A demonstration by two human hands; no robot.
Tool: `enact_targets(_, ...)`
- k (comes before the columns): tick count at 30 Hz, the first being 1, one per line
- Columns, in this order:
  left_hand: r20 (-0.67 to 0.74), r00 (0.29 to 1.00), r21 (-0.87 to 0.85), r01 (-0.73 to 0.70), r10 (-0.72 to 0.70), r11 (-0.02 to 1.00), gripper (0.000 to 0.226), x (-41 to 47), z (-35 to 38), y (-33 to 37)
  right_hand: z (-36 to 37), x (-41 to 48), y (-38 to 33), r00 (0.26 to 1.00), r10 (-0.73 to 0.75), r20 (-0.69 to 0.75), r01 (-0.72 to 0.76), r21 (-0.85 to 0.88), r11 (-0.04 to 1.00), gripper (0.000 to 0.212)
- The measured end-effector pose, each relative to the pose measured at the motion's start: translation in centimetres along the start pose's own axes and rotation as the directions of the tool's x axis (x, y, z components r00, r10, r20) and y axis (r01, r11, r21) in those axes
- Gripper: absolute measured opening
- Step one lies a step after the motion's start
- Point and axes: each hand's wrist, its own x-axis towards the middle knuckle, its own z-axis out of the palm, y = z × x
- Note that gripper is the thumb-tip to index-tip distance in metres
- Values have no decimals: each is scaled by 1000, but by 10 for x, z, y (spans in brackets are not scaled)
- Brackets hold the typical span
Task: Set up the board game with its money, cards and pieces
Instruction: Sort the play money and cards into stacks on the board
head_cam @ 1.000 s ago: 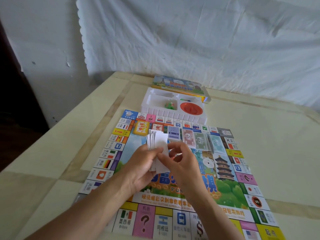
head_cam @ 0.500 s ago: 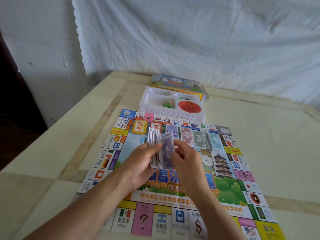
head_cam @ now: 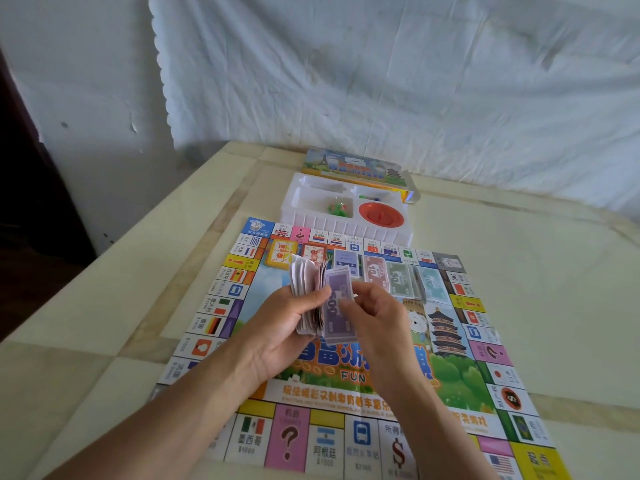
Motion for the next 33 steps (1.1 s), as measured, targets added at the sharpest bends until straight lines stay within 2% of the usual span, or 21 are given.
enact_targets(5,-48,998,7,-33,33,999,21,1,-2,-1,2,-5,-1,983,-49,177,35,82,996,15)
enact_targets(7,-65,997,15,-44,45,999,20,1,-2,-1,3,-6,-2,978,-56,200,41,79,996,17)
enact_targets(13,-67,996,51,-62,65,997,32,2,-1,-2,1,-3,0,984,-36,177,22,85,996,19)
enact_targets(19,-70,997,25,-14,16,1000,34,2,-3,-2,-3,1,1,993,20,116,-35,123,992,14)
enact_targets(24,-71,997,-24,13,-14,1000,34,2,-4,0,-7,3,0,996,51,79,-63,168,984,20)
enact_targets(33,-99,995,-41,29,-33,999,41,2,-6,2,-9,2,-1,991,96,91,-115,234,965,17)
